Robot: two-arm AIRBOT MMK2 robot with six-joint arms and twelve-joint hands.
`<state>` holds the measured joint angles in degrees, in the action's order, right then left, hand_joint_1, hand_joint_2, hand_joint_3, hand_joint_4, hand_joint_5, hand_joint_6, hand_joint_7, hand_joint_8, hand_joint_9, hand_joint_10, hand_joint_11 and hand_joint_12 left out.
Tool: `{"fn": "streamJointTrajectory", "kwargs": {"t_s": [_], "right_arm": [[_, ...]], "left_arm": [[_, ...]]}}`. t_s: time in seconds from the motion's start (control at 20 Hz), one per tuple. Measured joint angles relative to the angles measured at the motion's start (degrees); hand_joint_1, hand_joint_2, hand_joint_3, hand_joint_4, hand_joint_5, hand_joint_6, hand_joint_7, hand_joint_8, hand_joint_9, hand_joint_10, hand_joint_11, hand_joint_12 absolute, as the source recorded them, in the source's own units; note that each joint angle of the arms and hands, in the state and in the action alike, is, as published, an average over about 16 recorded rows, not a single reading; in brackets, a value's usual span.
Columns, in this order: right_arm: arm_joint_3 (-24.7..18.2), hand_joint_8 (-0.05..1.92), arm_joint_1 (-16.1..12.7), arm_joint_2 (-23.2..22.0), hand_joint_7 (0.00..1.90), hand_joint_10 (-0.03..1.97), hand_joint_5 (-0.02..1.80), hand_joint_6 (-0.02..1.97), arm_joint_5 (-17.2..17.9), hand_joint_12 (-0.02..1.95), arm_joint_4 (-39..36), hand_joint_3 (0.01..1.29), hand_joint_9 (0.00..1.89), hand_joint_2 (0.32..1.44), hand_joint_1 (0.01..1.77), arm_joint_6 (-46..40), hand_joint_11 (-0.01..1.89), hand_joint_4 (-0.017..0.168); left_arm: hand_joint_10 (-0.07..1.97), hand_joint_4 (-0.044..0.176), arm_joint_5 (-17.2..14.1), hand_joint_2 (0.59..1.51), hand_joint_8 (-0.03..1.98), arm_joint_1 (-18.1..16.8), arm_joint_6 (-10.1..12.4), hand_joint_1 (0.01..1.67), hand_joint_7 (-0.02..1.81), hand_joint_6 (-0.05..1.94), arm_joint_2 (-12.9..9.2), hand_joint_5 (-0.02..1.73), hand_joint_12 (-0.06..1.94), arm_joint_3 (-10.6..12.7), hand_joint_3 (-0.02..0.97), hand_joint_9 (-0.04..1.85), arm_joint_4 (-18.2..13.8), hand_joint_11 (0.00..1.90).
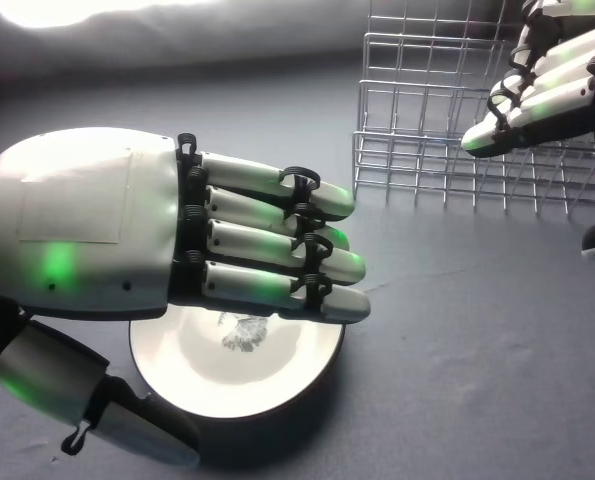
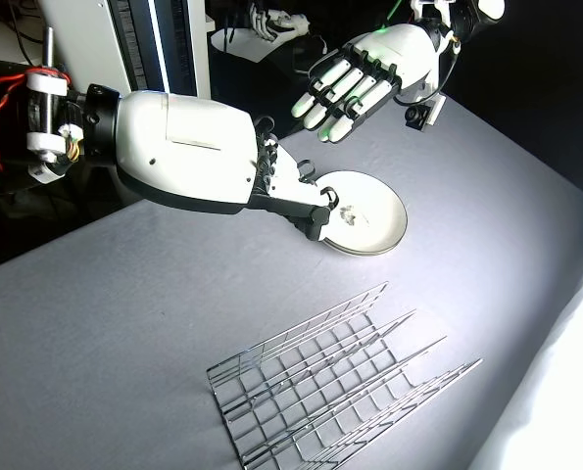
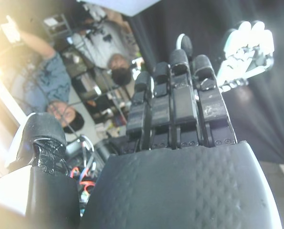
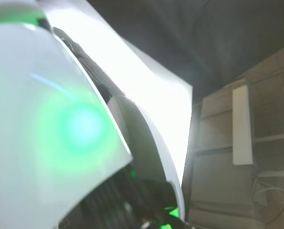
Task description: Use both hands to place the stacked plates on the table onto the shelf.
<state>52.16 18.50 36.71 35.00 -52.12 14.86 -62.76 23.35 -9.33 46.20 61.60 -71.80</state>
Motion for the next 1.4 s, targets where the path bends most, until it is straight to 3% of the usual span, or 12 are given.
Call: {"fn": "streamJointTrajectory", "kwargs": {"t_s": [0.3, 0.6, 1.1, 1.4], "right_arm": [[0.0, 0.02, 0.0, 0.1, 0.34, 0.02, 0.33, 0.02, 0.1, 0.69, 0.0, 0.02, 0.29, 1.12, 0.38, 0.2, 0.02, 0.002], [0.0, 0.02, -0.6, 1.0, 0.26, 0.01, 0.28, 0.02, -0.4, 0.55, -0.1, 0.02, 0.22, 1.17, 0.26, 0.8, 0.01, 0.002], [1.9, 0.01, -1.7, 5.0, 0.30, 0.00, 0.32, 0.02, -2.1, 0.62, -1.0, 0.01, 0.25, 1.14, 0.41, 1.8, 0.01, 0.002], [3.2, 0.01, -1.9, 7.0, 0.31, 0.00, 0.32, 0.02, -2.3, 0.66, -1.6, 0.01, 0.27, 1.13, 0.47, 2.0, 0.01, 0.002]], "left_arm": [[0.01, 0.001, 0.0, 1.152, 0.00, -0.3, 0.8, 0.03, 0.18, 0.01, 0.0, 0.17, 0.20, 0.3, 0.050, 0.17, -0.7, 0.06], [0.00, 0.001, 0.0, 1.157, 0.00, -1.6, 4.0, 0.03, 0.16, 0.00, 0.0, 0.15, 0.22, 0.6, 0.038, 0.12, -3.8, 0.02], [-0.01, -0.002, -0.4, 1.180, -0.01, -3.9, 12.1, 0.03, 0.14, -0.01, 0.1, 0.15, 0.17, 2.6, 0.018, 0.10, -12.0, 0.01], [-0.01, -0.003, -1.0, 1.178, -0.01, -2.6, 14.4, 0.02, 0.10, -0.01, 1.0, 0.12, 0.10, 5.5, 0.018, 0.06, -17.9, 0.01]]}}
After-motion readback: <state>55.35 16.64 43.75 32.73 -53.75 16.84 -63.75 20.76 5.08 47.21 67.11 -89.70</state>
